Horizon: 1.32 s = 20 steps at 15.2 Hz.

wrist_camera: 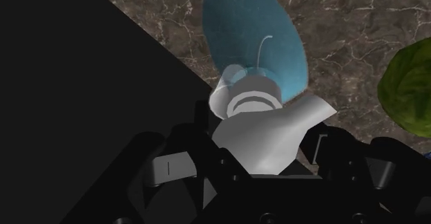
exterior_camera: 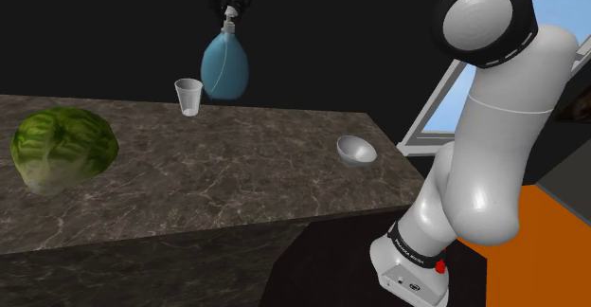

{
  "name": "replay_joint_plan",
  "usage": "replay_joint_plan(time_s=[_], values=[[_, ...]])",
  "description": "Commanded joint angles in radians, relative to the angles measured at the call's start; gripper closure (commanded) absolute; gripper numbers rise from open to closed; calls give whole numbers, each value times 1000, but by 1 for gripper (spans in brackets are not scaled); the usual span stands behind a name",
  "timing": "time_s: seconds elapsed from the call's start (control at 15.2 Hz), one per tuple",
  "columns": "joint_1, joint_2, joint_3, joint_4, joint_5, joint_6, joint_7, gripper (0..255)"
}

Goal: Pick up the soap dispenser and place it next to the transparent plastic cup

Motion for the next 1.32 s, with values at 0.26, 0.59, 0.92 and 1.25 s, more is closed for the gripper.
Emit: replay_joint_plan(time_s=[0.26,0.59,0.92,1.25], values=[[5,-16,1,-105,-7,89,12,255],[7,-23,1,-181,-11,158,22,255],[8,-22,1,-247,-15,225,30,255],[9,-16,1,-306,-17,289,38,255]])
